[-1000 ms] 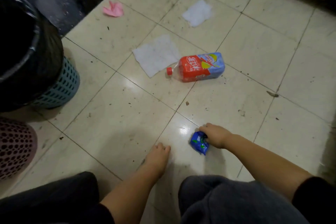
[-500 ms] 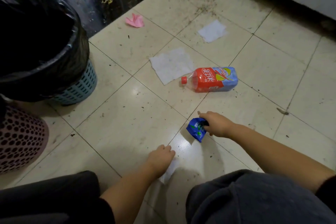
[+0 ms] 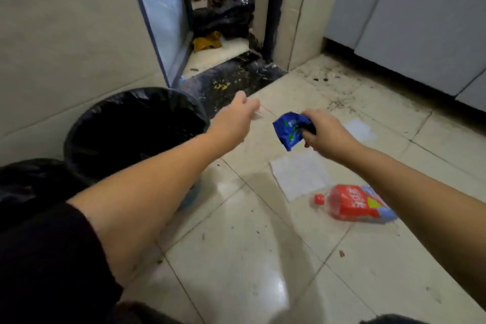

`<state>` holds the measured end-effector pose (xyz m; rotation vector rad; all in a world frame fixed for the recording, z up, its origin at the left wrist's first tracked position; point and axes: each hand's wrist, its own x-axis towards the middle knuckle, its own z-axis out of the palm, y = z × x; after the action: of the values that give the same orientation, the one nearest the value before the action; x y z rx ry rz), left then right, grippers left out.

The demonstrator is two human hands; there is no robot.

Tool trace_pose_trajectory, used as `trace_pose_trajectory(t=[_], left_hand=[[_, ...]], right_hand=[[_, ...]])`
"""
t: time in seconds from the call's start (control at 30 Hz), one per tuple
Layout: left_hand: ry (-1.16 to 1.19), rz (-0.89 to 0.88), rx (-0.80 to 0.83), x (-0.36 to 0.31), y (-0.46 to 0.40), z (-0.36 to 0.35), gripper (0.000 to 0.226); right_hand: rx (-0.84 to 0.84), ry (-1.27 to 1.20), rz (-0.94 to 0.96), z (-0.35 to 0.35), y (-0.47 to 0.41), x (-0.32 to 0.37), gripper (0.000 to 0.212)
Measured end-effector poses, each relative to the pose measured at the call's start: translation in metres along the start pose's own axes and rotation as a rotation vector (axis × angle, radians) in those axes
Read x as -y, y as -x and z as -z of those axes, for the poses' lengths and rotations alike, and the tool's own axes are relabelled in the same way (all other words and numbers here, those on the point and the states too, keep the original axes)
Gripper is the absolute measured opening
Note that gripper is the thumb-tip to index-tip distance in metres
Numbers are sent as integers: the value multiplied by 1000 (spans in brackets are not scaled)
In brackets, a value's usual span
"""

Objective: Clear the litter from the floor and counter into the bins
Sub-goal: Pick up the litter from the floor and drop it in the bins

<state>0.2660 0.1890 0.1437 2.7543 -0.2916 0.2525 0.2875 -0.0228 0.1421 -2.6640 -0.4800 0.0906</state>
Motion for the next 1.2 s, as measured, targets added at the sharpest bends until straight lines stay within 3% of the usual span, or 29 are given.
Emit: trace_pose_trajectory(t=[0.07,0.17,0.3,0.37,0.47,0.57,0.63,0.7,0.77,0.87,0.93,1.0,1.1,1.2], left_hand=[[-25,-30,-111,43,-14,48,14],[-90,-8,-55,124,-3,84,15],[-233,232,323,210,43,73,21],[-262,327,547,231,57,56,29],[-247,358,805,246,66,28,39],[-212,387,976,249,69,8,50],[-233,381,1017,243,69,5,59],[-240,369,1009,232,61,13,57],[-242,328,884,220,47,26,39],[-286,299,520,193,16,43,21],[-239,264,269,157,-8,48,18],[-166,198,82,110,-32,43,18],[-105,103,66,38,-59,3,22],[-84,80,265,-21,-70,-73,35]], right_hand=[[-85,-1,117,2,-43,55,13],[-62,60,275,-26,-91,135,26],[313,279,388,-98,-121,215,42],[545,432,368,-132,-128,236,47],[763,560,289,-173,-131,242,48],[956,667,235,-194,-120,238,45],[1023,612,240,-190,-112,237,46],[940,541,288,-173,-114,235,46],[743,427,358,-148,-124,224,39],[455,136,323,-89,-137,190,30],[356,-16,246,-46,-139,150,24],[319,16,181,-13,-136,92,22],[394,161,36,10,-116,-12,27],[569,336,-77,11,-74,-112,46]])
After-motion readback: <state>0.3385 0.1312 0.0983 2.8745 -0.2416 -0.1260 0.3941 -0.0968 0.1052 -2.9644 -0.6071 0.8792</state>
